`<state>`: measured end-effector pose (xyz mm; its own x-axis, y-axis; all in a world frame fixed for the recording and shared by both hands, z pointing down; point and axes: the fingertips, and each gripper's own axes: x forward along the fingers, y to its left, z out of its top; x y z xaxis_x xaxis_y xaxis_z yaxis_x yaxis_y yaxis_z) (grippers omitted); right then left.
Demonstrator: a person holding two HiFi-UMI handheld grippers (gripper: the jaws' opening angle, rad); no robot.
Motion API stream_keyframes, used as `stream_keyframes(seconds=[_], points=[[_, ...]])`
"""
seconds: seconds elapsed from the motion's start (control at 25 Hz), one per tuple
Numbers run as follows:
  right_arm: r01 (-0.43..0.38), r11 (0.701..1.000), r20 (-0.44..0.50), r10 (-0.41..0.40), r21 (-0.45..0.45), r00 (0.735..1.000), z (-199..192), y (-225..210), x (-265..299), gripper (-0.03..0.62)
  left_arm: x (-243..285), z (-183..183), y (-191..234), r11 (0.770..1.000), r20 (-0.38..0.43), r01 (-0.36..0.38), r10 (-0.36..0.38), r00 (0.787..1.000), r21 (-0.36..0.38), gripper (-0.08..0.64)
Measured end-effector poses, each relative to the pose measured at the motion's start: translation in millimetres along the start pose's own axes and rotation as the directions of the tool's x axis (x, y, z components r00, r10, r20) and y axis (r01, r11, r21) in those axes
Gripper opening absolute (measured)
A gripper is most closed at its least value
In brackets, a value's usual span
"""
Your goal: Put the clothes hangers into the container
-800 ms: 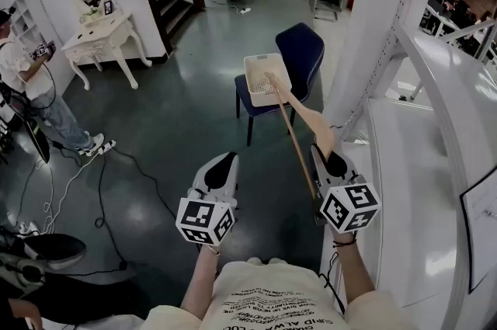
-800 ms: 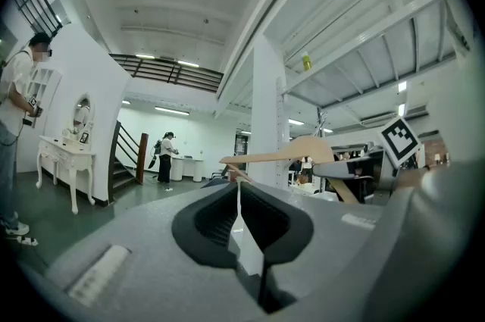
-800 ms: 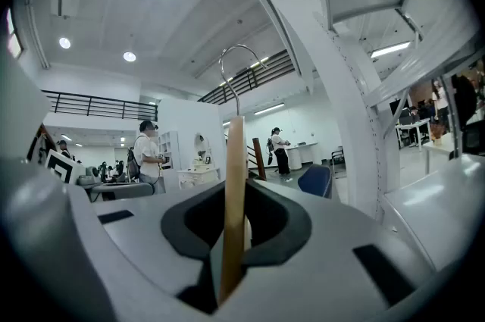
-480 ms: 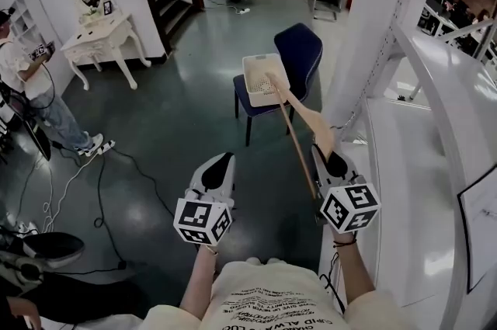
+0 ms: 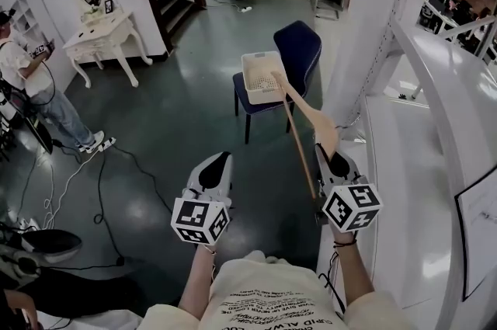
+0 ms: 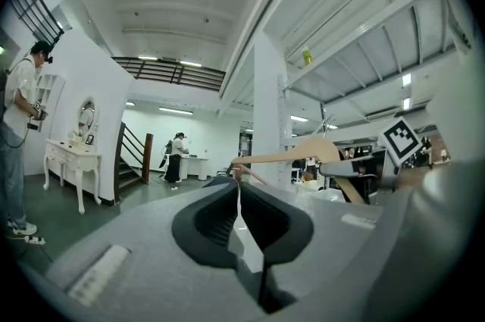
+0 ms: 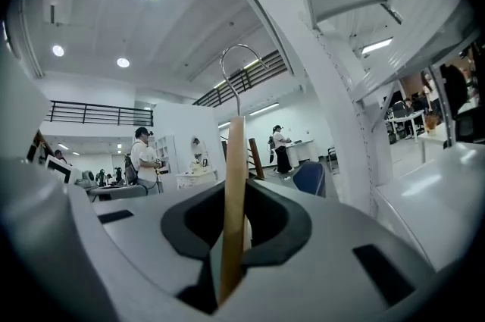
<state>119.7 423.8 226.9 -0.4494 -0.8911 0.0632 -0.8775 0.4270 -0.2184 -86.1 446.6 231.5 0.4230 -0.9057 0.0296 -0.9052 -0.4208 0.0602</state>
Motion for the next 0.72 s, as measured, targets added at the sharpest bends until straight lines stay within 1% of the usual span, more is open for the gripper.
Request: stream_keyframes(seconds=[0.2,0.36,0.6,0.72], points=[[-0.010,1.000,-0.004,0.010,0.024,1.000,-8,-13,-1,0.051,5,-10,-10,1.000,-0.003,-0.014,0.014,1.000,-0.004,0.028],[-0.015,0.999,-0.011,0.015,0.030,1.000,-14,-20,4,0.051,14,-16,-9,1.000,-0.012,-0.023,0.023,1.000,-0.008,0.028],[-0.013,0.999,-0.021,0.014,0.029,1.000,0,-37,40,0.052,53,-6,7,1.000,-0.018,-0.028,0.028,0.999,-0.013,0.028],[-0.001,0.999,-0.028,0.002,0.043,1.000,-6,-52,64,0.051,79,-14,20,0.999,-0.030,-0.029,0.028,0.999,-0.021,0.028]])
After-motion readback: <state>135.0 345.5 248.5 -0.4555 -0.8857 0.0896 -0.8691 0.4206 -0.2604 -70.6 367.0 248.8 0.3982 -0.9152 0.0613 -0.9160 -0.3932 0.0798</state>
